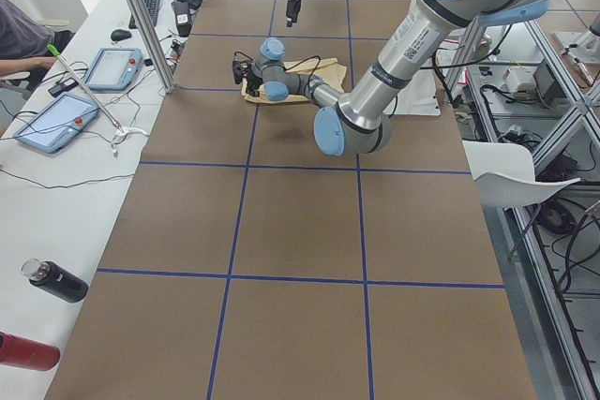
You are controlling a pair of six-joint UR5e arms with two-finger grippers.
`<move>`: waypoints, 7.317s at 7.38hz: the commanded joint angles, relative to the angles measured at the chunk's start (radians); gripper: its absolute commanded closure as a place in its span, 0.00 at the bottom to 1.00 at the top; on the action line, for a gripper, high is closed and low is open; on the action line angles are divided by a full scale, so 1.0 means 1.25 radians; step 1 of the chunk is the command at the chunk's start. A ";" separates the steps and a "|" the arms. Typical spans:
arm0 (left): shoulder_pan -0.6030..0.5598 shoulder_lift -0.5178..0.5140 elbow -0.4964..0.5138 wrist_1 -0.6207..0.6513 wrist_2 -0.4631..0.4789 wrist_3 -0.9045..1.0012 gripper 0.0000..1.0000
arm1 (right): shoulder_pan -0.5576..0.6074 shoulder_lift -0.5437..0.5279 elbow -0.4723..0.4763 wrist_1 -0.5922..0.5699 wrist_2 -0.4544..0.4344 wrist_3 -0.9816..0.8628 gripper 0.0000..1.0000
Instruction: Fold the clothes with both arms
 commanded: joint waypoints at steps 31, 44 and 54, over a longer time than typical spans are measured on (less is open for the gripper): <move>-0.065 0.294 -0.390 0.111 -0.119 0.166 0.00 | -0.161 0.163 -0.221 -0.317 -0.222 -0.467 0.00; -0.064 0.288 -0.376 0.102 -0.121 0.166 0.00 | -0.087 0.290 -0.274 -0.285 -0.226 -0.553 0.00; -0.064 0.286 -0.369 0.102 -0.122 0.171 0.00 | -0.058 0.322 -0.495 -0.126 -0.273 -0.563 0.00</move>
